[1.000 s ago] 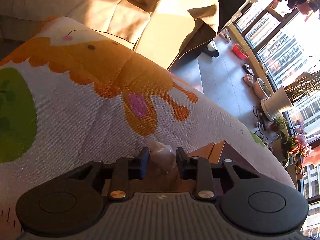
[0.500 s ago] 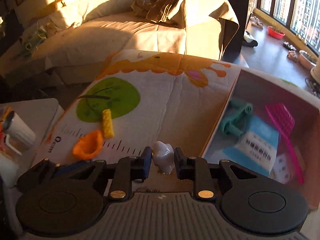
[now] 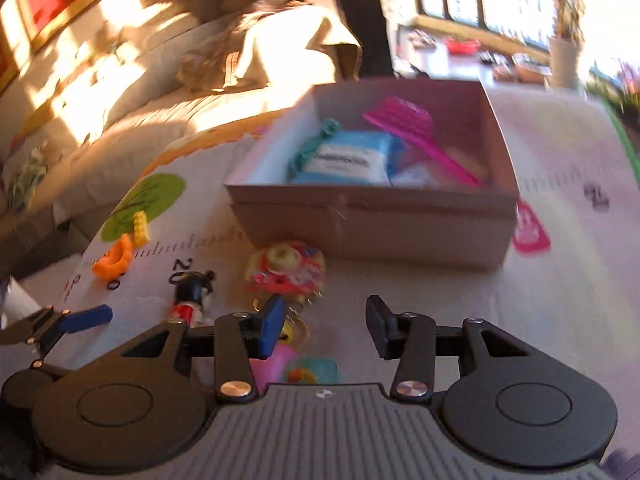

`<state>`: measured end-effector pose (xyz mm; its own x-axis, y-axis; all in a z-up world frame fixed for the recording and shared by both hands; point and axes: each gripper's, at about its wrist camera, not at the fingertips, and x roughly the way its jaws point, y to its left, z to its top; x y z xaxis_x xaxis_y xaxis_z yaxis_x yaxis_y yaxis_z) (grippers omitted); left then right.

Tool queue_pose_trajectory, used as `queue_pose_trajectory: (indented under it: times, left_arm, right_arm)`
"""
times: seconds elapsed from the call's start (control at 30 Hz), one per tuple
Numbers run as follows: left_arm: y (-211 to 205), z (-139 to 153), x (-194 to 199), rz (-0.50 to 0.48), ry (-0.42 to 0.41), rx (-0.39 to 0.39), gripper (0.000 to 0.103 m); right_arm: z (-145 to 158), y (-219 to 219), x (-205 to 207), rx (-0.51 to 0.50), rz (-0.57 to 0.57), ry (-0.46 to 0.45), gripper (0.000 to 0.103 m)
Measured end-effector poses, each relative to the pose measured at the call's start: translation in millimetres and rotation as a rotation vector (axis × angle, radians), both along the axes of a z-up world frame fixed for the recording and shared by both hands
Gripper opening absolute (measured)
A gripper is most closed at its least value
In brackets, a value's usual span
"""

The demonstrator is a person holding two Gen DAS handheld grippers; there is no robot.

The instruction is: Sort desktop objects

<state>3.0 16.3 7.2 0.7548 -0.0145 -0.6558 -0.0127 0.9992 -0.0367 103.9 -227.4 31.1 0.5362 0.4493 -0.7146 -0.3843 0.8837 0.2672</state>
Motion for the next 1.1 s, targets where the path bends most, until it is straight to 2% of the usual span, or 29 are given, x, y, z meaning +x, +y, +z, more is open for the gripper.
queue_pose_trajectory:
  times: [0.1,0.23,0.3,0.4,0.53,0.63,0.77,0.9,1.0,1.1]
  left_arm:
    - [2,4,-1,0.012,0.008,0.032,0.101]
    - [3,11,-5,0.012,0.02,0.045,0.102]
    - [2,14,-7,0.003,0.026,0.042,0.102]
    - [-7,16,-9,-0.026,0.024,0.046,0.102]
    - [-31,15,-1,-0.106,0.02,0.054,0.102]
    - [-52,12,13,-0.158,0.006,0.082,0.102]
    - [-59,5,36,-0.103,0.016,0.176,0.102]
    - [-42,3,46,-0.037,0.033,0.216,0.102]
    - [-25,4,47,0.01,0.039,0.251,0.102]
    - [-7,5,48,0.074,0.044,0.29,0.102]
  right_arm:
    - [-12,-1,4,0.107,0.017,0.07,0.045]
    - [-22,25,9,0.29,0.125,0.168,0.046]
    - [-20,38,5,0.325,0.168,0.16,0.046]
    - [-6,42,-10,0.234,0.184,0.029,0.047]
    - [4,7,-21,0.17,0.104,-0.062,0.063]
    - [3,-30,-22,0.153,-0.01,-0.08,0.066]
    - [-2,-62,-21,0.159,-0.109,-0.056,0.067]
    - [-7,-62,-34,0.116,-0.066,-0.06,0.071]
    - [-9,-46,-46,0.068,0.016,-0.071,0.073]
    - [-10,-28,-54,0.066,0.106,-0.06,0.073]
